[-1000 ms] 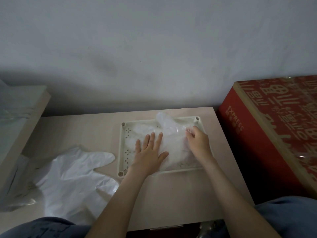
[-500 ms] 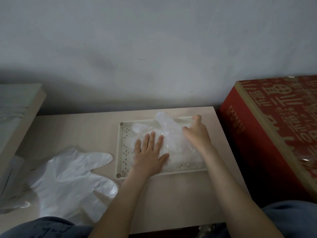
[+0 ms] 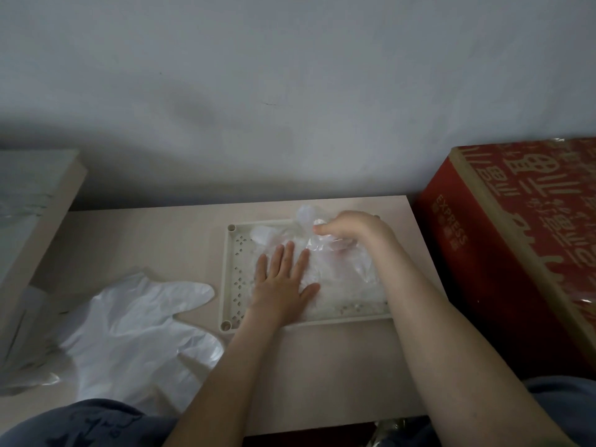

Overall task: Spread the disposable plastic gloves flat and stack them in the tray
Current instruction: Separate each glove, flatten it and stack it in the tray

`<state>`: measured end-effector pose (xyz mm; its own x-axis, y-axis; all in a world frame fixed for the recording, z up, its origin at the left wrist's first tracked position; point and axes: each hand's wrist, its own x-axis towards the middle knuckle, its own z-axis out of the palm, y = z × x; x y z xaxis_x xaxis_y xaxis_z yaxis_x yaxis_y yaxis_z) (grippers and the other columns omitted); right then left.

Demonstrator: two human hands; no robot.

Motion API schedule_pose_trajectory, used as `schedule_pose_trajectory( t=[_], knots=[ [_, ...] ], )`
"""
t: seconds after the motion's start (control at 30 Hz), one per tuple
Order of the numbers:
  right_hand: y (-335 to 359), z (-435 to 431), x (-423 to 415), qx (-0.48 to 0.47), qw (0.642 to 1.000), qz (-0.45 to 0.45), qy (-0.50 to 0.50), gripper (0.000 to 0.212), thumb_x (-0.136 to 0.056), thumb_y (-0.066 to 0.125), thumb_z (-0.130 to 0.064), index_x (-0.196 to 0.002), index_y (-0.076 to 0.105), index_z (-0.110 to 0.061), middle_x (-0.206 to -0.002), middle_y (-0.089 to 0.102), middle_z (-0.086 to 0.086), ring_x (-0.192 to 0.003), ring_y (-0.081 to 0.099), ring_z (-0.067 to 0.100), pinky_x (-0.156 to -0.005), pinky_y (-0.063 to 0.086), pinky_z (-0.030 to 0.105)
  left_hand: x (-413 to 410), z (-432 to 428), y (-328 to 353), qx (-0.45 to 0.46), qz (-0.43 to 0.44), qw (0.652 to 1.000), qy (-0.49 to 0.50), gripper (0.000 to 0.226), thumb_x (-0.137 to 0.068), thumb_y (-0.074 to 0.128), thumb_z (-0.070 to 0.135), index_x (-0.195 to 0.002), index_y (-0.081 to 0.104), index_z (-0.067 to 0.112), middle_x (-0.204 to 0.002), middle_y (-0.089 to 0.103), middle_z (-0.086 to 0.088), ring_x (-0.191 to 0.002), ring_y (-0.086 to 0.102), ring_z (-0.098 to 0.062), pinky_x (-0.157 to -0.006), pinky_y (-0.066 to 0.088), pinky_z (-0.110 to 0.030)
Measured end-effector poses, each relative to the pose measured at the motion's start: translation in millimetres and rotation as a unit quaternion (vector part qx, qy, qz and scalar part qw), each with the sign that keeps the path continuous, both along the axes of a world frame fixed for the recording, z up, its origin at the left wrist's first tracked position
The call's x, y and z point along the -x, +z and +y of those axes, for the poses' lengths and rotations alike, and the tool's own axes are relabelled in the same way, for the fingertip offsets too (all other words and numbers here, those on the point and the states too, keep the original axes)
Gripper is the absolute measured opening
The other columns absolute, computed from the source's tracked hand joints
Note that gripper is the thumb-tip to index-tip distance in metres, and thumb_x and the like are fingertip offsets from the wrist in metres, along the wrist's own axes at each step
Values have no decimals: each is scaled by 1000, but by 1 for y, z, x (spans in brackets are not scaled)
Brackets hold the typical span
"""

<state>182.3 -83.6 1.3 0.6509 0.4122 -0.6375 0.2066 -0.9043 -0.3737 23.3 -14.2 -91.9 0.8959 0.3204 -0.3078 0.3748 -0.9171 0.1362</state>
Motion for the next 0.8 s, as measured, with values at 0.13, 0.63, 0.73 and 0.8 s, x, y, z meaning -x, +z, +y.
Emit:
schedule_pose_trajectory(
  t=[0.13, 0.63, 0.73, 0.8],
  knots=[
    [-6, 19, 2, 52, 994, -63, 76, 23, -85, 63, -31, -75, 56, -12, -71, 56, 4, -61, 52, 21, -56, 37, 24, 1, 1, 0, 3, 2, 1000, -7, 68, -97, 15, 58, -149, -18, 28, -156, -27, -3, -143, -26, -20, -114, -17, -44],
    [-32, 3, -2, -208, 951, -202, 105, 19, -85, 68, -28, -104, 69, -24, -111, 68, -8, -114, 56, 15, -101, 36, 37, -28, -6, 25, -23, -268, 962, 54, 57, -86, 37, 46, -117, 55, 1, -123, 58, -17, -113, 57, -35, -94, 47, -46],
    [-40, -1, -1, -253, 910, -313, 98, 51, -80, 72, -34, -127, 57, -20, -130, 56, 1, -124, 45, 25, -101, 31, 39, -22, -12, 9, -46, -200, 979, 8, 62, -85, 36, 49, -121, 55, 1, -136, 51, -21, -127, 49, -35, -103, 40, -54],
    [-43, -11, 7, -319, 863, -389, 45, 55, -79, 68, -32, -129, 54, -13, -127, 57, 7, -118, 46, 26, -95, 33, 38, -18, -11, -3, -56, -155, 986, -4, 70, -84, 35, 55, -129, 54, 5, -141, 47, -20, -131, 45, -35, -108, 33, -55]
  ],
)
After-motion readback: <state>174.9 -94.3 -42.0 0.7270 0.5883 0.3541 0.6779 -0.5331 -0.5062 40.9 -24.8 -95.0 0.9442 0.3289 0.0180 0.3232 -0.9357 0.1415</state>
